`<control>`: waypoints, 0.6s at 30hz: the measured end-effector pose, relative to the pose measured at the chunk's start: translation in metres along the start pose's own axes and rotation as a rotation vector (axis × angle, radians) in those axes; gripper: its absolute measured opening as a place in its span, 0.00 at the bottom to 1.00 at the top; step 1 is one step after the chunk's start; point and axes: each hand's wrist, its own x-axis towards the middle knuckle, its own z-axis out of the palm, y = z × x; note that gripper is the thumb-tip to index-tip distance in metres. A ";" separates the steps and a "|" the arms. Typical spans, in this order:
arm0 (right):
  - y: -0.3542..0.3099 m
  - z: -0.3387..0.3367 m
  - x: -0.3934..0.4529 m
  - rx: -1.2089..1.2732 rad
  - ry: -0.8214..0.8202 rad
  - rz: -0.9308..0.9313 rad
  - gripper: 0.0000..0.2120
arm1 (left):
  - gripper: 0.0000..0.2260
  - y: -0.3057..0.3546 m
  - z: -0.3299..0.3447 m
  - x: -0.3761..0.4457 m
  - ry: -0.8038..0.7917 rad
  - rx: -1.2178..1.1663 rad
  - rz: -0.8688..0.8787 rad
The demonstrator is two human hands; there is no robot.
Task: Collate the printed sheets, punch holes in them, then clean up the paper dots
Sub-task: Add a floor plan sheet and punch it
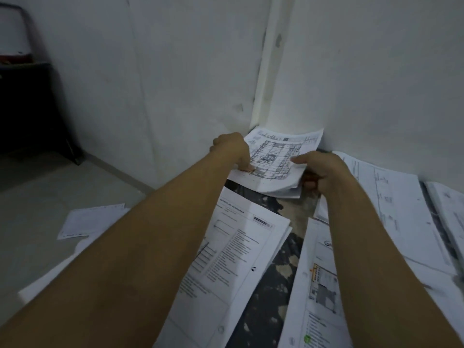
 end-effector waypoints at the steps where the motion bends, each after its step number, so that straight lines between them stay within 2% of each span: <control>1: 0.001 -0.002 0.002 -0.017 0.026 -0.001 0.14 | 0.34 0.000 0.000 0.001 0.000 -0.009 -0.006; 6: 0.001 -0.001 0.007 -0.096 0.024 -0.093 0.18 | 0.31 0.000 0.000 0.007 -0.014 -0.021 -0.036; 10: -0.002 0.008 0.005 -0.202 0.052 -0.176 0.11 | 0.31 -0.004 0.004 0.006 0.017 -0.034 -0.014; 15: -0.001 0.009 0.002 0.074 0.048 -0.105 0.23 | 0.32 -0.009 0.007 0.004 0.032 -0.100 -0.001; 18: 0.004 0.005 0.002 0.047 0.045 -0.086 0.16 | 0.33 -0.009 0.005 0.001 0.028 -0.114 -0.003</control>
